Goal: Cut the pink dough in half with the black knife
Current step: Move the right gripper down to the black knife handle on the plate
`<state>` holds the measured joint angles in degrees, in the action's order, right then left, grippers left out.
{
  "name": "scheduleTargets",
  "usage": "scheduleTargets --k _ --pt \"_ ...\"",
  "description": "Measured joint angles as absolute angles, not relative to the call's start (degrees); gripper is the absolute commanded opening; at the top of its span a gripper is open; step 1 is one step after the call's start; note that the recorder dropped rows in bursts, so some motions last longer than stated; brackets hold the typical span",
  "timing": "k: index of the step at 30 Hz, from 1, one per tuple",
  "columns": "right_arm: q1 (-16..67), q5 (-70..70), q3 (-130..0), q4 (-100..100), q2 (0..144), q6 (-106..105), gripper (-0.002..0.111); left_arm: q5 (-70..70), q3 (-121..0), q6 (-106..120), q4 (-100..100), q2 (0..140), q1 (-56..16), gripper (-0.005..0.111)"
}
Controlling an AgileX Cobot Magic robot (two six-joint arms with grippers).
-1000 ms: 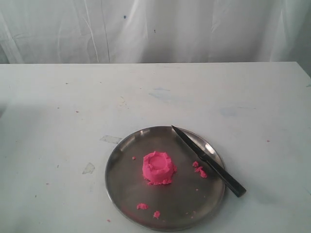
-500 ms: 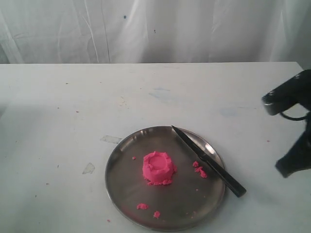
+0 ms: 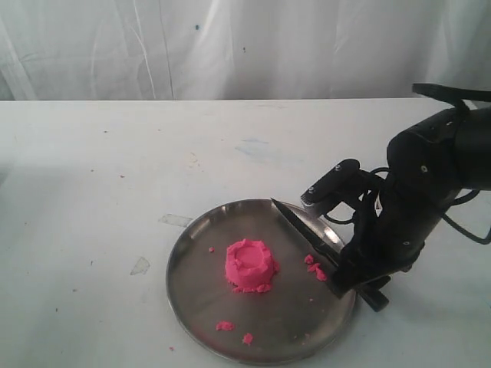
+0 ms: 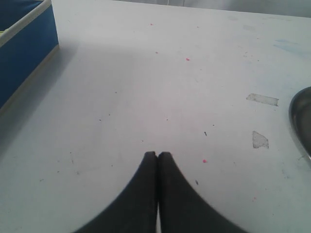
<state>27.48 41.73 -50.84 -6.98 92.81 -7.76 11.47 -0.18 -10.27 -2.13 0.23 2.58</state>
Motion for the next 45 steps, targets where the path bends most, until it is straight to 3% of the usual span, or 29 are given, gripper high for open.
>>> scheduleTargets --k 17,25,31,45 --pt "27.6 41.2 -50.9 -4.8 97.8 -6.7 0.049 11.5 -0.2 -10.3 -2.1 0.2 2.6 0.0" --pt "27.6 41.3 -51.2 -3.9 98.8 -5.0 0.023 11.5 -0.2 -10.3 -2.1 0.2 2.6 0.0" --pt "27.6 41.3 -51.3 -4.0 99.0 -4.6 0.012 11.5 -0.2 -10.3 -2.1 0.2 2.6 0.0" --pt "27.6 53.0 -52.9 0.0 95.6 -4.6 0.007 11.5 -0.2 -10.3 -2.1 0.2 2.6 0.0"
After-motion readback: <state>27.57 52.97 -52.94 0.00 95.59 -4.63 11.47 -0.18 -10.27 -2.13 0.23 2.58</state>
